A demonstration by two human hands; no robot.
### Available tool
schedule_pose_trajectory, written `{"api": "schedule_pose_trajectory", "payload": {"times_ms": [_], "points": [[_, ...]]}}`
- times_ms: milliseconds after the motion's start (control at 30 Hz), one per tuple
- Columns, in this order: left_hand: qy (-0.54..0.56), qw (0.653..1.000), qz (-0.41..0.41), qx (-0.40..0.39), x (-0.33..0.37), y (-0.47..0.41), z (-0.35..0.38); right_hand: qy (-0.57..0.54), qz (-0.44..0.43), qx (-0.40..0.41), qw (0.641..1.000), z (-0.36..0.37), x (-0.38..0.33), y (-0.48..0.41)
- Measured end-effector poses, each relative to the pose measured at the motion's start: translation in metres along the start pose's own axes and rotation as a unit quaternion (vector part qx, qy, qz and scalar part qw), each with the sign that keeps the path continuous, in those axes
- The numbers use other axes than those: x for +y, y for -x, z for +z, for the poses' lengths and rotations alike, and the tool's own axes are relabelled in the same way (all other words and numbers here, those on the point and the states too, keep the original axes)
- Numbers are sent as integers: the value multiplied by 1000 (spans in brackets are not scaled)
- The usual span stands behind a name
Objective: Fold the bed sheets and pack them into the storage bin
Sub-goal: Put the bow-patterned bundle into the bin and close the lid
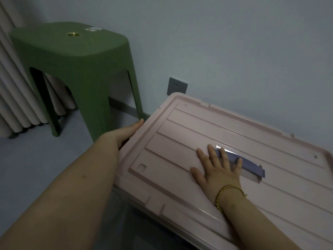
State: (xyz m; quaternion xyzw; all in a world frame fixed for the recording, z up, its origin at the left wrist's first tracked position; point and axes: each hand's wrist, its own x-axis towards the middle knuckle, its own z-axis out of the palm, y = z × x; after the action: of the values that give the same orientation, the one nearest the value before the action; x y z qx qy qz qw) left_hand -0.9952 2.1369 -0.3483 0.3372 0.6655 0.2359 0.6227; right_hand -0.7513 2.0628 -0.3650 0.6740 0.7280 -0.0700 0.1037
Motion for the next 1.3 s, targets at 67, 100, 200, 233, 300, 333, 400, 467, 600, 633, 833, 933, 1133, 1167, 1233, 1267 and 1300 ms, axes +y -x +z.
{"api": "schedule_pose_trajectory", "payload": {"times_ms": [67,100,200,233,300,333,400,467,600,633,833,933,1133,1167,1233,1267,1300], "points": [[-9,1000,15,25,2,3,2,1,-1,1,1000,0,1,1],[-33,997,40,52,2,3,3,1,-3,1,1000,0,1,-1],[-205,953,137,175,3,11,18,1,-6,2,1000,-1,1,0],[-252,931,158,210,3,14,25,1,-5,2,1000,-1,1,0],[-291,904,176,258,-1,16,34,-3,-5,1,1000,-3,1,2],[-298,896,182,275,-3,15,36,-5,-4,2,1000,-4,1,2],[-313,882,191,297,-7,15,39,-8,-5,0,1000,-5,1,3],[-324,869,203,314,-9,15,41,-5,-6,-2,1000,-5,1,4],[-339,856,219,322,-10,16,43,-8,-7,-8,1000,-6,3,4],[-341,855,221,321,-10,16,43,-10,-9,-7,1000,-6,3,4],[-447,787,240,351,-14,28,56,-22,-14,-6,1000,-6,4,4],[-448,804,267,285,-21,38,92,-30,-15,-1,999,-6,4,3],[-550,769,241,222,-34,32,127,-65,-18,9,998,-5,11,5],[-557,765,232,225,-34,34,127,-64,-22,2,998,-6,11,7],[-555,767,229,228,-34,36,127,-70,-38,1,997,-8,14,8],[-554,765,232,232,-34,36,127,-74,-48,1,996,-9,17,9],[-555,766,231,229,-32,38,128,-77,-53,-3,996,-11,22,13]]}}
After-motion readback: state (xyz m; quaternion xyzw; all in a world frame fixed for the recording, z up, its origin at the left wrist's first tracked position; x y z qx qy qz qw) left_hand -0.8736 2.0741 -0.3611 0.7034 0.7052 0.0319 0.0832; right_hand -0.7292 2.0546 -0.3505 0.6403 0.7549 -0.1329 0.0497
